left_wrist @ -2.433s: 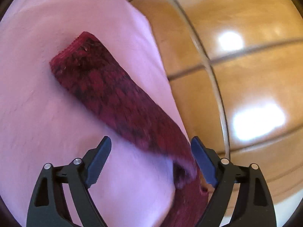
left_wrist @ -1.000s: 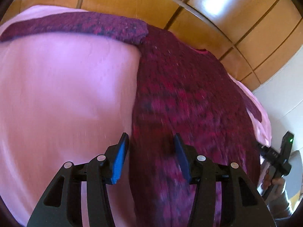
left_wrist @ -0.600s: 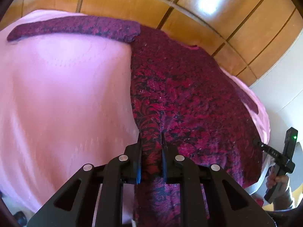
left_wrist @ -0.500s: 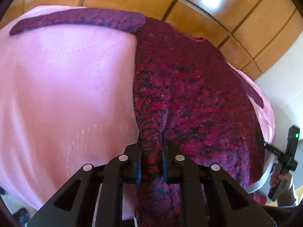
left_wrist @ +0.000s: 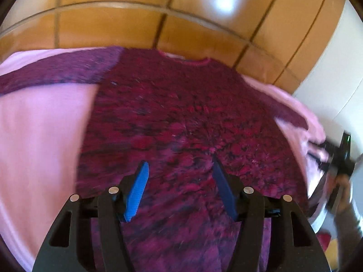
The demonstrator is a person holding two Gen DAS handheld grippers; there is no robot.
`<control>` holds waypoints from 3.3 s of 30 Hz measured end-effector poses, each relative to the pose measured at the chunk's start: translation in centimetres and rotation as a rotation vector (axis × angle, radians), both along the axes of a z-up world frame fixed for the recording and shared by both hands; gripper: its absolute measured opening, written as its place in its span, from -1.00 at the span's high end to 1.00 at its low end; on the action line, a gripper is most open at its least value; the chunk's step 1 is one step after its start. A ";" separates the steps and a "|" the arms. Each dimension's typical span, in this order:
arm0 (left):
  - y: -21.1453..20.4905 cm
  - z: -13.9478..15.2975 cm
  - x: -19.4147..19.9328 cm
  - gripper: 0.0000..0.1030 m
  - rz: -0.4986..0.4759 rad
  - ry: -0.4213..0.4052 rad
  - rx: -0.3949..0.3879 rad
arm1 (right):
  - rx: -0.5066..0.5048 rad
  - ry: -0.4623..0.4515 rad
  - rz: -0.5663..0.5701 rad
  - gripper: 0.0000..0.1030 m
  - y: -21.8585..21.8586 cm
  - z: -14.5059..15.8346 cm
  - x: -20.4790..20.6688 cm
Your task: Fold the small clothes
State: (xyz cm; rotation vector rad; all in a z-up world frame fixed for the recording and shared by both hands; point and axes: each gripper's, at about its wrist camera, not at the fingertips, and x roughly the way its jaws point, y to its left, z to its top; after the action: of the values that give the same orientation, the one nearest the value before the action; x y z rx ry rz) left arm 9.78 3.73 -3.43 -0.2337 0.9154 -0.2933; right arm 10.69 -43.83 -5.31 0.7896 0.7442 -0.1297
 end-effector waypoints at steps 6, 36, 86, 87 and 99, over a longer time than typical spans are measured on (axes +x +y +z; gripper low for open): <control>-1.8 -1.8 1.9 -0.13 -0.024 0.046 0.011 | 0.223 -0.036 -0.279 -0.02 -8.9 -2.0 5.1; 1.9 -0.1 4.4 -0.17 0.051 0.076 -0.192 | -0.266 -0.127 0.376 0.81 19.0 8.3 23.3; 6.7 -1.9 19.1 0.81 0.253 0.087 -0.109 | 0.376 -0.101 0.256 -0.95 14.6 0.1 16.3; 6.7 -1.5 19.1 0.81 0.249 0.077 -0.108 | 0.361 -0.096 0.281 -0.95 14.8 0.6 15.7; 7.0 -1.1 18.1 0.80 0.279 0.055 -0.026 | -0.288 0.005 0.411 -0.91 23.9 2.3 19.7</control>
State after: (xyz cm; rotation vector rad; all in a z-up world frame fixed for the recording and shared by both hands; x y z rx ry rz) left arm 27.86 10.73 -4.56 -0.3911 0.9207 -0.0404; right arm 30.39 -19.97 -2.99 0.3524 0.8557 0.1304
